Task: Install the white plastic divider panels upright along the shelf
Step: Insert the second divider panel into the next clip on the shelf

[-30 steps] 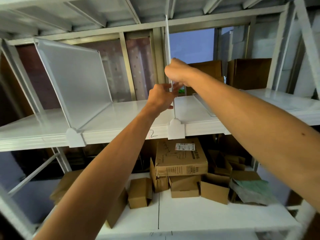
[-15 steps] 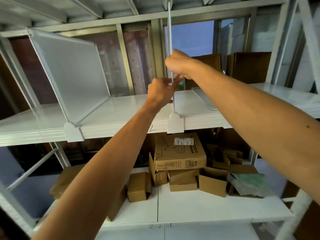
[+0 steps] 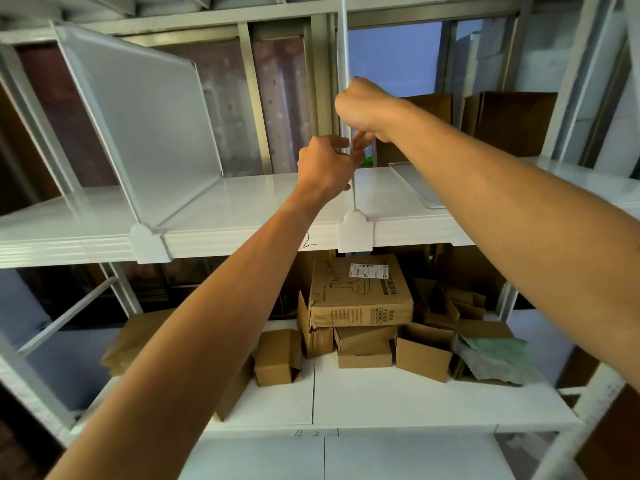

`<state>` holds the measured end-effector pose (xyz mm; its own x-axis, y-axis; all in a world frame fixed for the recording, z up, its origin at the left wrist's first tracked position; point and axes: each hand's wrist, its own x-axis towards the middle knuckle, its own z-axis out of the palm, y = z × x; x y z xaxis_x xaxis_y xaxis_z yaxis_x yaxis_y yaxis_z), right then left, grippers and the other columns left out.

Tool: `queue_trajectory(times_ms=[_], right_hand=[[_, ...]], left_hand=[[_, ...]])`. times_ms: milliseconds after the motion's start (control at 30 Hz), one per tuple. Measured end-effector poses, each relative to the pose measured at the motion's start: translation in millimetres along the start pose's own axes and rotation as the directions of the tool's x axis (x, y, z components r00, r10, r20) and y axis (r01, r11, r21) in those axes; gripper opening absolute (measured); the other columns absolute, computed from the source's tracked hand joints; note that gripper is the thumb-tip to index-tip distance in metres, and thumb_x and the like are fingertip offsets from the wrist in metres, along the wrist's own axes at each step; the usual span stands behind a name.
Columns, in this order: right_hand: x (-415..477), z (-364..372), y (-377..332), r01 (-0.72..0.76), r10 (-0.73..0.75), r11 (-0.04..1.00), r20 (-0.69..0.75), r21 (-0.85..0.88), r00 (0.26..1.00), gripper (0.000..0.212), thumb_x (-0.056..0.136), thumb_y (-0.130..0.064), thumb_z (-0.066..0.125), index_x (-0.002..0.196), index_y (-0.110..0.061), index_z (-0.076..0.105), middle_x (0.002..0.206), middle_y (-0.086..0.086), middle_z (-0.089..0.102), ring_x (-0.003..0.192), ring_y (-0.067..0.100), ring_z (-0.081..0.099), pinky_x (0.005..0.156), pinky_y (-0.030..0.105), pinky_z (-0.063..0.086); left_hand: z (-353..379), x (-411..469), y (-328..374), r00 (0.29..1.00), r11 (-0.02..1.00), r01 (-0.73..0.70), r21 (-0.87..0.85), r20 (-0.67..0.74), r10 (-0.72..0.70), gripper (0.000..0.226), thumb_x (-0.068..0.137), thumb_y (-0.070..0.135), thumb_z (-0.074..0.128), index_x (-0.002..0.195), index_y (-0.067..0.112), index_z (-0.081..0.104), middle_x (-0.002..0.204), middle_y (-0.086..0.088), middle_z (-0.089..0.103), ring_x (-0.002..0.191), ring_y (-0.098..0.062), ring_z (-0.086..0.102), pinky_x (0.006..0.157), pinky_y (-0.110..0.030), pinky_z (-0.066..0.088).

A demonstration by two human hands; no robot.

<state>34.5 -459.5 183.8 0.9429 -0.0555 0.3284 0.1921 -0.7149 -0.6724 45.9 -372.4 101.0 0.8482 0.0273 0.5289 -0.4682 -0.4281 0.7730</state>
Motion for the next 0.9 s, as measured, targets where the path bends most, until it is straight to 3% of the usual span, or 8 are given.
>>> queue_trajectory(times_ms=[133,267,367,467,533,600,800,900], right_hand=[[-2,3,2,-0.012,0.011,1.000,-0.037,-0.011,0.999,0.052,0.096,-0.019,0.037,0.147,-0.010,0.032,0.125,0.013,0.054,0.102,0.030,0.061,0.086,0.045,0.058],[-1,2,5,0.010,-0.010,1.000,-0.050,-0.010,0.999,0.054,0.097,-0.021,0.037,0.149,-0.011,0.030,0.135,0.015,0.052,0.109,0.032,0.059,0.093,0.048,0.054],[2,2,7,0.018,-0.018,1.000,-0.055,-0.006,0.998,0.052,0.098,-0.018,0.036,0.148,-0.007,0.030,0.140,0.016,0.048,0.116,0.032,0.054,0.094,0.044,0.049],[5,2,7,0.004,-0.004,1.000,-0.044,0.006,0.999,0.052,0.096,-0.018,0.036,0.146,-0.005,0.033,0.140,0.019,0.049,0.118,0.036,0.053,0.095,0.044,0.048],[6,3,5,-0.005,0.006,1.000,-0.045,0.014,0.999,0.051,0.094,-0.018,0.037,0.143,-0.004,0.037,0.136,0.021,0.052,0.116,0.037,0.054,0.094,0.044,0.048],[8,4,4,-0.012,0.013,1.000,-0.053,0.019,0.999,0.050,0.094,-0.017,0.037,0.142,-0.004,0.038,0.135,0.021,0.052,0.115,0.038,0.054,0.091,0.042,0.047],[14,8,6,-0.003,0.004,1.000,-0.048,0.017,0.999,0.051,0.097,-0.017,0.035,0.147,-0.005,0.032,0.146,0.022,0.043,0.125,0.041,0.048,0.092,0.042,0.040],[15,8,8,-0.009,0.010,1.000,-0.053,0.030,0.999,0.052,0.095,-0.015,0.035,0.147,-0.004,0.032,0.145,0.020,0.044,0.125,0.040,0.048,0.090,0.041,0.040]], left_hand=[[1,1,-2,1.000,1.000,0.002,-0.012,0.019,-0.002,0.060,0.084,0.047,0.075,0.128,0.007,0.063,0.114,-0.005,0.070,0.074,-0.011,0.070,0.059,-0.034,0.063],[4,3,-6,0.999,0.998,-0.035,0.046,0.033,0.033,0.057,0.085,0.051,0.071,0.125,0.010,0.065,0.103,0.000,0.073,0.072,-0.009,0.071,0.068,-0.038,0.063],[7,4,-5,0.997,0.982,-0.060,0.181,0.061,0.049,0.058,0.085,0.057,0.060,0.125,0.014,0.059,0.103,-0.002,0.073,0.078,-0.021,0.072,0.073,-0.042,0.062],[13,9,-1,0.980,0.957,-0.060,0.283,0.198,0.003,0.053,0.093,0.037,0.047,0.140,0.013,0.040,0.126,-0.012,0.063,0.104,-0.034,0.064,0.088,-0.041,0.052],[15,13,0,0.961,0.975,-0.028,0.222,0.276,-0.036,0.057,0.096,0.028,0.041,0.149,0.011,0.029,0.142,-0.014,0.051,0.126,-0.035,0.050,0.100,-0.043,0.042],[14,17,1,0.947,0.984,0.007,0.180,0.316,-0.065,0.060,0.098,0.026,0.037,0.153,0.010,0.021,0.147,-0.014,0.045,0.133,-0.033,0.044,0.108,-0.045,0.039],[14,14,3,0.935,0.992,0.043,0.116,0.345,-0.081,0.064,0.099,0.008,0.032,0.158,0.011,0.007,0.144,-0.016,0.048,0.129,-0.035,0.049,0.097,-0.037,0.043],[15,16,5,0.932,0.988,0.039,0.152,0.351,-0.090,0.062,0.097,0.008,0.030,0.156,0.011,0.012,0.141,-0.020,0.049,0.119,-0.038,0.055,0.075,-0.035,0.054]])
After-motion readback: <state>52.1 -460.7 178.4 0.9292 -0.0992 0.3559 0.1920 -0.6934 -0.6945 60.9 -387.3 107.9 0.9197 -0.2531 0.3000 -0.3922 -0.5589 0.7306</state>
